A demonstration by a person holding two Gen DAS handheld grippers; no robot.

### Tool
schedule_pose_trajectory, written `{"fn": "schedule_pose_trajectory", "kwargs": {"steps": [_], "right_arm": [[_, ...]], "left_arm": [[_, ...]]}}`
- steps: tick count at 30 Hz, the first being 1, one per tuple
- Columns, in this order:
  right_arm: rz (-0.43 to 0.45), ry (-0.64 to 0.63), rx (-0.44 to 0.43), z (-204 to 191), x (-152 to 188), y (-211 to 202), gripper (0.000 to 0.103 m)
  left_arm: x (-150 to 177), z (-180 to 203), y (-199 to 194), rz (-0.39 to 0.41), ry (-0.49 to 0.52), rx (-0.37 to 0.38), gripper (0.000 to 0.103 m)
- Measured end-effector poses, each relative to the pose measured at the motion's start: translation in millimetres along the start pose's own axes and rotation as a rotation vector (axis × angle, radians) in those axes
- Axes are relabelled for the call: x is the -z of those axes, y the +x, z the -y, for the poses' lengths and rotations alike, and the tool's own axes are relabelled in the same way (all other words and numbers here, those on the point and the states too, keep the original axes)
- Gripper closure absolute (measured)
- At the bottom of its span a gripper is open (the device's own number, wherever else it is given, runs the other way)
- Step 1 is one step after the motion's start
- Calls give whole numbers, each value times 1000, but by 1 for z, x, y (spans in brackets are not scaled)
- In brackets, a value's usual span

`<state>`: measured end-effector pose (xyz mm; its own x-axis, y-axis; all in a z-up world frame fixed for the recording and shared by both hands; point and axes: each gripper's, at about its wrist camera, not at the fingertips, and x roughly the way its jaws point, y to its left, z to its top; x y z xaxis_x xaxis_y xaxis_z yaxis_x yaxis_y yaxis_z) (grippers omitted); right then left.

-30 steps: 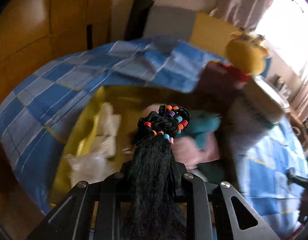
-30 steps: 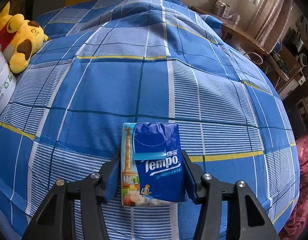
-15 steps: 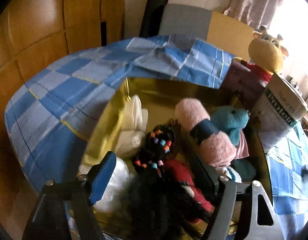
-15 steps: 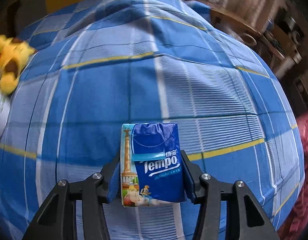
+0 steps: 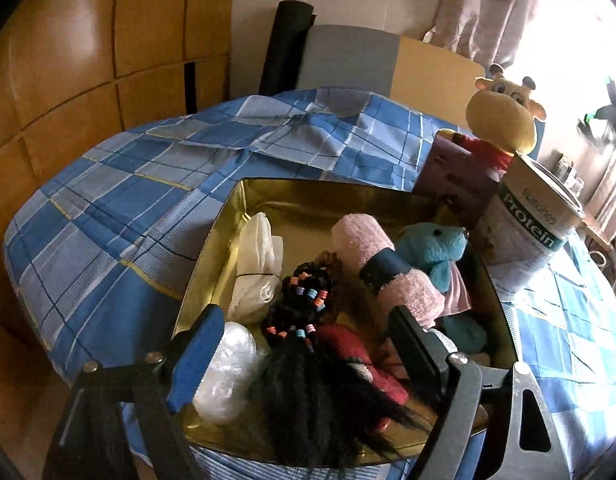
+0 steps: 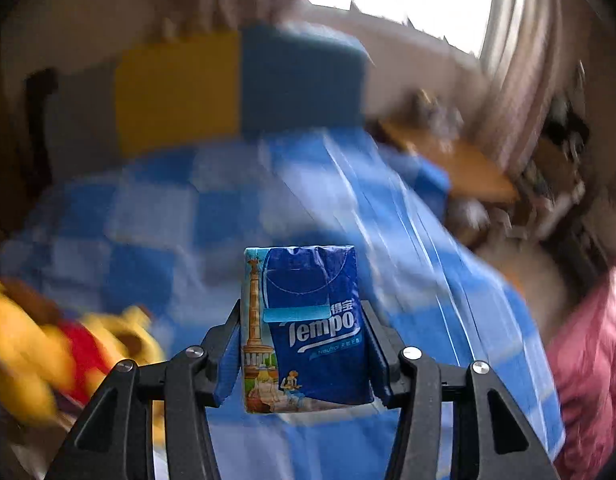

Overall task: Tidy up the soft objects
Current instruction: 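Carry the black-haired doll to the gold tray and open left tool, then carry the blue Tempo tissue pack to the gold tray and release it with right tool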

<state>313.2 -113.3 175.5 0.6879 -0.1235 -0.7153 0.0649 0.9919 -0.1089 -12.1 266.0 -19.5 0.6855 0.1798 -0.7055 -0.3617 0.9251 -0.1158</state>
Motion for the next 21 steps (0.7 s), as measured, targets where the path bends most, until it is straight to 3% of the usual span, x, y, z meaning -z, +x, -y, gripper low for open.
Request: {"fn": "schedule_pose_trajectory", "kwargs": {"steps": [4, 7, 11, 14, 17, 21], "right_arm": [[156, -101, -132, -92, -42, -47, 51], [234, -254, -300, -165, -34, -77, 50], [208, -551, -484, -250, 32, -100, 50], [137, -705, -552, -288, 93, -104, 51], [34, -804, -599, -309, 158, -98, 51], [-85, -844, -652, -316, 225, -87, 51]], "left_arm": [[1, -2, -1, 0, 5, -8, 15], [0, -5, -5, 17, 0, -25, 10], [-2, -13, -9, 32, -14, -59, 6], [-3, -18, -11, 34, -30, -71, 5], [-2, -21, -16, 46, -39, -79, 0], [-2, -23, -20, 51, -45, -100, 0]]}}
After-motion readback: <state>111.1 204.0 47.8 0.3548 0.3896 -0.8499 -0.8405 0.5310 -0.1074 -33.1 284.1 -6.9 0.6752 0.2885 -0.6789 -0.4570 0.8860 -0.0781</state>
